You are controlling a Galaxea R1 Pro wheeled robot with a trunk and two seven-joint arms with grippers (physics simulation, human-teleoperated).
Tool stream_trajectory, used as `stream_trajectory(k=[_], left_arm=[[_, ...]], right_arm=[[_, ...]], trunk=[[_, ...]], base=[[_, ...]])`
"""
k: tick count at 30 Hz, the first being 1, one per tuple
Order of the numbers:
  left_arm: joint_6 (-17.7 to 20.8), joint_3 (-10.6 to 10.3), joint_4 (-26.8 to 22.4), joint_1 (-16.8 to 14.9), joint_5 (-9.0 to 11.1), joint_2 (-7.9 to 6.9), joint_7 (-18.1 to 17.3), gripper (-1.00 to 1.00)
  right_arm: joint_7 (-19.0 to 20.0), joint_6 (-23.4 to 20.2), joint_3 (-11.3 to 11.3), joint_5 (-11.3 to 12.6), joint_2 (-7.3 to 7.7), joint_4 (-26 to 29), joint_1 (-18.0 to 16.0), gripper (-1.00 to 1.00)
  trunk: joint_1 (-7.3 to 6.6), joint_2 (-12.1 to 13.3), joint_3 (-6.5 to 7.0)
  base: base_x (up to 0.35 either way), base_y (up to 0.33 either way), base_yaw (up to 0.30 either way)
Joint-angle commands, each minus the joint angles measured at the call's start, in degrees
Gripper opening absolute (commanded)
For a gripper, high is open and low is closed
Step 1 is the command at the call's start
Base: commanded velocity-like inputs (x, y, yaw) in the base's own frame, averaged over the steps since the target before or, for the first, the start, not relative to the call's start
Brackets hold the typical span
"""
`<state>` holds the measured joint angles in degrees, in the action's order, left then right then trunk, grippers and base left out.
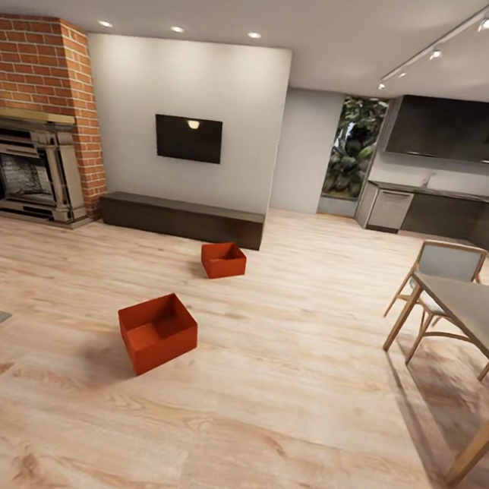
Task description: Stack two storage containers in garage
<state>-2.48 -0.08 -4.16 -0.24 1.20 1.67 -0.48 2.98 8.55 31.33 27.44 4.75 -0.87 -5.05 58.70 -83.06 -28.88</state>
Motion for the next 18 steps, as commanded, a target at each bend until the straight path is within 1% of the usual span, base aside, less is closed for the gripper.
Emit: stream_trajectory(k=[1, 15, 18], left_arm=[[-0.18, -0.01, 0.03, -0.02, 0.12, 0.00, -0.05, 1.00], [-0.20, -0.01, 0.02, -0.02, 0.10, 0.00, -0.05, 1.00], [-0.23, -0.01, 0.06, -0.02, 0.12, 0.00, -0.05, 1.00]], right_arm=[[0.31, 0.24, 0.38, 0.60, 0.00, -0.10, -0.04, 1.00], [0.31, 0.24, 0.41, 0.59, 0.00, -0.10, -0.04, 1.00], [0.29, 0.24, 0.40, 0.59, 0.01, -0.10, -0.04, 1.00]], trunk=[[0.03, -0.02, -0.05], [0.03, -0.02, -0.05], [0.03, -0.02, -0.05]], base=[[0.321, 0.000, 0.000], [0.321, 0.000, 0.000], [0.322, 0.000, 0.094]])
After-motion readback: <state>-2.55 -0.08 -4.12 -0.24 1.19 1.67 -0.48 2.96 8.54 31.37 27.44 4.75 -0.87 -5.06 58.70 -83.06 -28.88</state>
